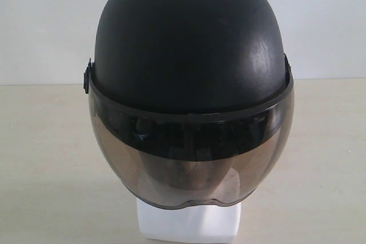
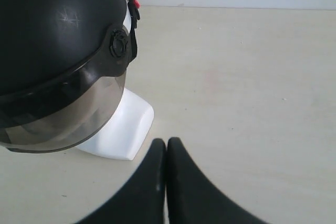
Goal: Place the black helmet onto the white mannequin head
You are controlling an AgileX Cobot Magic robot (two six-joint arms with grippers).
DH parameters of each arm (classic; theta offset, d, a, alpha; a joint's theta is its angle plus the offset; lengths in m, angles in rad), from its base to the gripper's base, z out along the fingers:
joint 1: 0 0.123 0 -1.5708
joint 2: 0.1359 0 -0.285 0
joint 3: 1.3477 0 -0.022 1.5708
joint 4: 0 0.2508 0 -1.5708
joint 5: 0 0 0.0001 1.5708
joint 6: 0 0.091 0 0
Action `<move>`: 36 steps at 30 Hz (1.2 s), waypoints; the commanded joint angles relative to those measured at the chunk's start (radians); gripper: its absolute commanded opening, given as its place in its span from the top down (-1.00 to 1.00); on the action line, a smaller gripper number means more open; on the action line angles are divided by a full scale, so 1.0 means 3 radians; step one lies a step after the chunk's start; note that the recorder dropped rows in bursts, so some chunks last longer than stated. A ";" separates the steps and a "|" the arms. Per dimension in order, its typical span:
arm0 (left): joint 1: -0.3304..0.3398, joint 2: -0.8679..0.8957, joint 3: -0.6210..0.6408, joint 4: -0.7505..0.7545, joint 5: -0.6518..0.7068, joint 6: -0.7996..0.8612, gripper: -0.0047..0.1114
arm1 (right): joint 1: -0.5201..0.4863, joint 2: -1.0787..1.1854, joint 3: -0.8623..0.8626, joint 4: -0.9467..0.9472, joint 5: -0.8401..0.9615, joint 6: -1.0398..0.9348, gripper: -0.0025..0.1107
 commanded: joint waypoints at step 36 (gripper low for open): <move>-0.0542 -0.0225 0.1734 -0.3831 0.1144 -0.1344 0.84 | 0.0000 -0.0010 0.0012 -0.0029 -0.0007 -0.0007 0.96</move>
